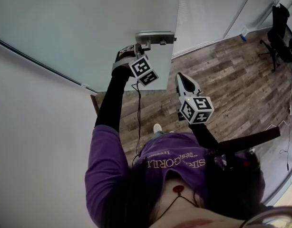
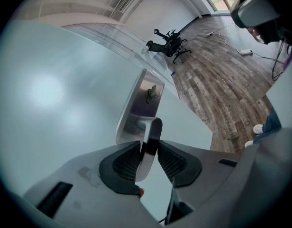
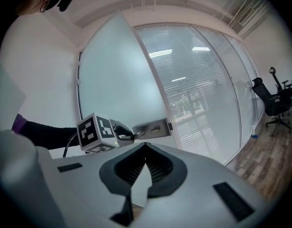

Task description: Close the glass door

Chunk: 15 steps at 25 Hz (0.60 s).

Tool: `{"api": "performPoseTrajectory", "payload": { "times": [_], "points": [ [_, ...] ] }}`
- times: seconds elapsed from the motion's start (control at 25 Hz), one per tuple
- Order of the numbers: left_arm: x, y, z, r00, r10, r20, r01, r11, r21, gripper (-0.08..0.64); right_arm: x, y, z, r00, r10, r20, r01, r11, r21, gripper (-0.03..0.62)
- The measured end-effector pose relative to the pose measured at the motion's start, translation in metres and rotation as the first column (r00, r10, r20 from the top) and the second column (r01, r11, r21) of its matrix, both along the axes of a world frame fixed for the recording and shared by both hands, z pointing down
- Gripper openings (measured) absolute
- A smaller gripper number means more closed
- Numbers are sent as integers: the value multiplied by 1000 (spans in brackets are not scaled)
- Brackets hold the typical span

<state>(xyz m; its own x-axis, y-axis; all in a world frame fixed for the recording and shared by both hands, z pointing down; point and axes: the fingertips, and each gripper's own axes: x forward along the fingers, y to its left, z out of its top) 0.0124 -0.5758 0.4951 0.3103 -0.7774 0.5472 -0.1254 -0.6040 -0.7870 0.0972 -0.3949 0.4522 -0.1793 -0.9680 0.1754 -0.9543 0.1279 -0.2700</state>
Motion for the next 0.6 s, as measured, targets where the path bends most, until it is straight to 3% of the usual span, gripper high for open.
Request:
{"api": "performPoseTrajectory", "payload": {
  "times": [0.6],
  "points": [
    [16, -40, -7, 999, 45, -13, -45, 999, 9, 112, -17, -44, 4, 999, 49, -20, -50, 998, -24, -14]
  ]
}}
